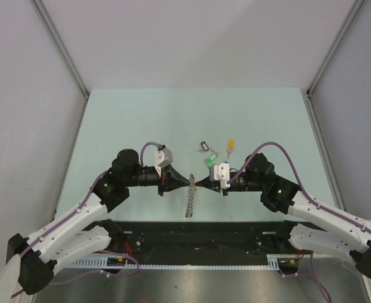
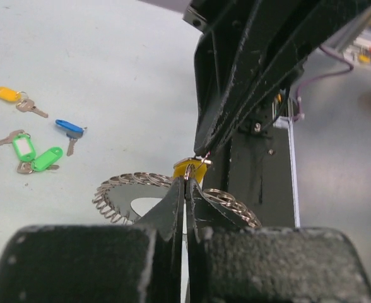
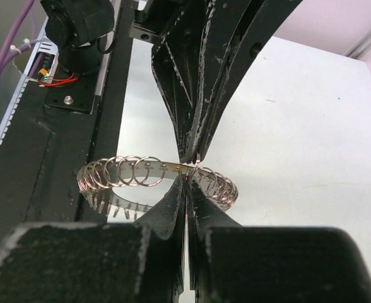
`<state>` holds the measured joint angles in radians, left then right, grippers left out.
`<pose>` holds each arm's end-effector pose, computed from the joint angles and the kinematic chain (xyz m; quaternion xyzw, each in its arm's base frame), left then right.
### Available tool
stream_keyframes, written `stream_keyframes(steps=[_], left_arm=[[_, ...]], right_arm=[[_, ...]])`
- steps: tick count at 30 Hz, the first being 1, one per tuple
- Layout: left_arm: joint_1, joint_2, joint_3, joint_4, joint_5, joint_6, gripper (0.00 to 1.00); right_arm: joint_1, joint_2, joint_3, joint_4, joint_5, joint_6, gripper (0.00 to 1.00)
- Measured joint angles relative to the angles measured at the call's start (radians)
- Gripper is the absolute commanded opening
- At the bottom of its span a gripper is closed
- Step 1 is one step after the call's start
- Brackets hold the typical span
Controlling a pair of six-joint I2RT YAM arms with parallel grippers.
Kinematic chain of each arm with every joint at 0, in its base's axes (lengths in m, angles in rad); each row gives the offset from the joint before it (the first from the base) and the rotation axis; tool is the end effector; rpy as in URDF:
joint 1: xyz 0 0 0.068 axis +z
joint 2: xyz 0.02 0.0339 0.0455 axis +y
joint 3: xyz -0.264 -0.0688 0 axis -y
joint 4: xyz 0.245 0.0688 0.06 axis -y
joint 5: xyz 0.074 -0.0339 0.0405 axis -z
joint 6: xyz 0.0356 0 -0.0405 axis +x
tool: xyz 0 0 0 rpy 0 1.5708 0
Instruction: Put the keys on the keyring
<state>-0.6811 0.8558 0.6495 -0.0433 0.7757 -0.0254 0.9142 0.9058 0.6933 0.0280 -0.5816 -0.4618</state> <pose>0.1361 -0.1424 0.2968 0.4551 0.6173 -0.4767 0.4296 0.1134 0.1792 0.3092 -0.6095 0.4530 0.3522 0.5471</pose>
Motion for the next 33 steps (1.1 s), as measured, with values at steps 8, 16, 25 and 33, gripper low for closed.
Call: stream_keyframes(steps=[8,16,25,33], left_arm=[[-0.001,-0.075,-0.096,0.212,-0.134,-0.218,0.0],[-0.021,-0.103,-0.195,0.379,-0.221,-0.335,0.11],[-0.021,-0.207,-0.185,0.291,-0.254,-0.258,0.38],[-0.013,-0.085,-0.005,0.045,-0.091,-0.027,0.51]], right_arm=[[0.002,0.036,0.004,0.04,0.007,-0.003,0.0],[0.01,0.067,0.005,0.072,0.039,0.001,0.0],[0.026,0.059,0.005,0.027,0.035,0.0,0.0],[0.026,0.051,0.005,0.005,0.008,-0.004,0.0]])
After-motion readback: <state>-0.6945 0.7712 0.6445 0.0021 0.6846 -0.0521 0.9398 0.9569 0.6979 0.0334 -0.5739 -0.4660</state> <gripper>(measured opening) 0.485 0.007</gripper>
